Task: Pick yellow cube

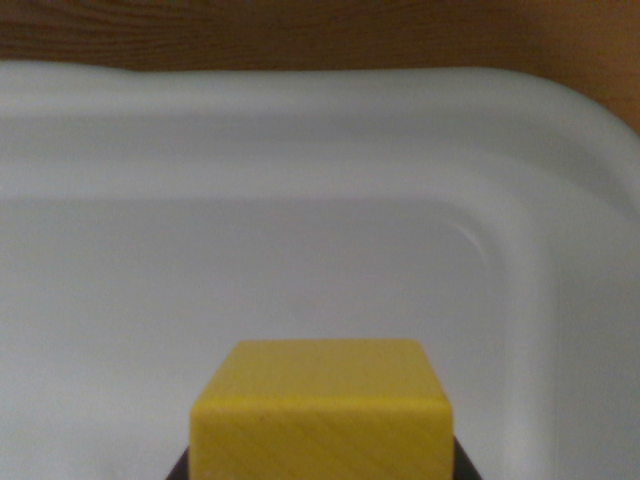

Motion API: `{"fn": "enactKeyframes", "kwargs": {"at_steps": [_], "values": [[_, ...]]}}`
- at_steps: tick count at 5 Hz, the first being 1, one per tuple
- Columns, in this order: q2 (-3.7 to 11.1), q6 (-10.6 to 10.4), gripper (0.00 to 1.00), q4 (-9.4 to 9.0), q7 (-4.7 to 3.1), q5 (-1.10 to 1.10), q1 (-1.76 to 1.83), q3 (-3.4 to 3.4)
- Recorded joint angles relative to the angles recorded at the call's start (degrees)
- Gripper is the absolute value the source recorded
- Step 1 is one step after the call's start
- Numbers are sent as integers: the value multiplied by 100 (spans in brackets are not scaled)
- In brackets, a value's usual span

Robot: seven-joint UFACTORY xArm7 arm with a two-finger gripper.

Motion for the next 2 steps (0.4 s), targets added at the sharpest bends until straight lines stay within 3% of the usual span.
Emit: {"fn": "enactKeyframes", "kwargs": {"at_steps": [1, 2], "values": [[0, 0, 100, 0, 0, 0, 0, 0], [-52, 234, 100, 182, 14, -7, -2, -3]]}}
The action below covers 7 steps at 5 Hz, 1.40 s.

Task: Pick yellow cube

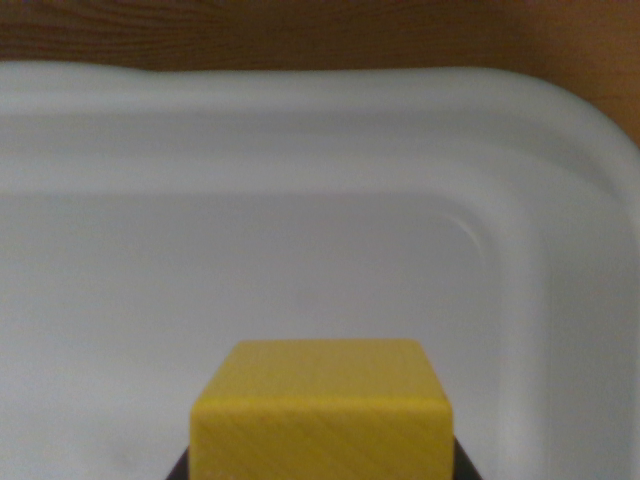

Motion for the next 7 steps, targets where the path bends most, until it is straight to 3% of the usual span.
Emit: {"fn": "enactKeyframes", "kwargs": {"at_steps": [1, 2, 3, 4, 7], "values": [[0, 0, 100, 0, 0, 0, 0, 0], [-50, 224, 100, 175, 14, -7, -2, -3], [-50, 224, 100, 175, 14, -7, -2, -3], [-94, 424, 100, 331, 26, -13, -4, -6], [-134, 604, 100, 471, 37, -19, -5, -8]]}}
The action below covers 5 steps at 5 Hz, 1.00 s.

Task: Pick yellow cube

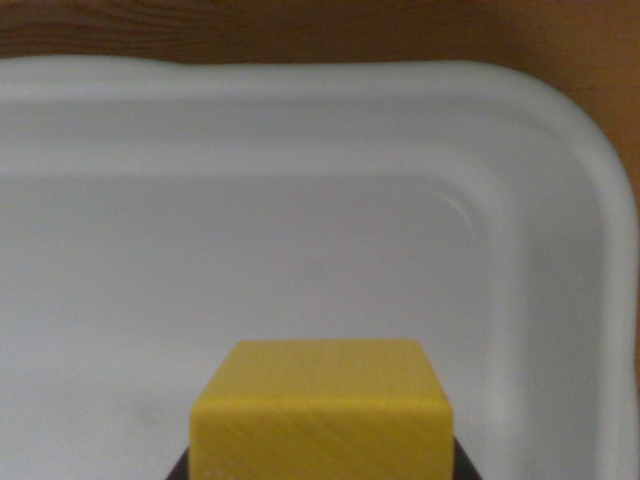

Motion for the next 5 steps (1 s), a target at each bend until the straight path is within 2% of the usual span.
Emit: {"fn": "enactKeyframes", "kwargs": {"at_steps": [1, 2, 3, 4, 5], "values": [[-34, 155, 100, 121, 10, -5, -1, -2], [-34, 155, 100, 121, 10, -5, -1, -2], [-62, 280, 100, 219, 17, -9, -3, -4], [-62, 280, 100, 219, 17, -9, -3, -4], [-82, 370, 100, 289, 23, -12, -3, -5]]}}
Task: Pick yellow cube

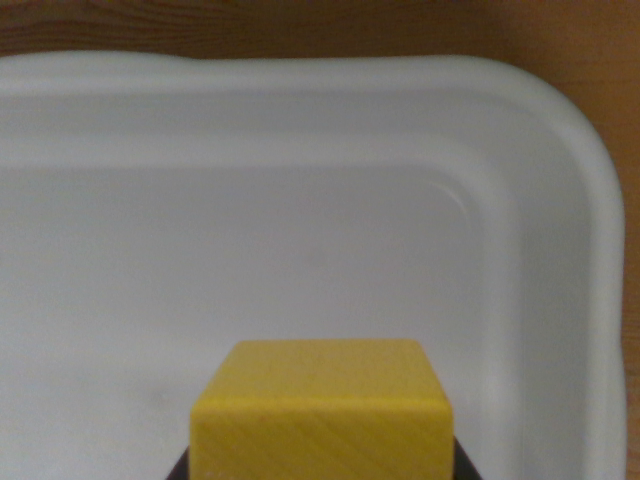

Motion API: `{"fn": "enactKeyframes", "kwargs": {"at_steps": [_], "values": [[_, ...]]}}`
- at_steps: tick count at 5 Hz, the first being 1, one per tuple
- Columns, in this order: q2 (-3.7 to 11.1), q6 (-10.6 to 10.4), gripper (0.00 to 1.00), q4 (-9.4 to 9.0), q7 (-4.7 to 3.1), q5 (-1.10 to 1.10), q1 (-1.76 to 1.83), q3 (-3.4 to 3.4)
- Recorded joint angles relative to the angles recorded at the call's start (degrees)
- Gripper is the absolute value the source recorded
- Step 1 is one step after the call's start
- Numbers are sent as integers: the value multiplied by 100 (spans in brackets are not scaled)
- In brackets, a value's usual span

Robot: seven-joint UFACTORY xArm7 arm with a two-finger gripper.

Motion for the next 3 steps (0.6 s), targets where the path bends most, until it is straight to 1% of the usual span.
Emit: {"fn": "enactKeyframes", "kwargs": {"at_steps": [3], "values": [[-13, 60, 100, 47, 4, -2, -1, -1]]}}
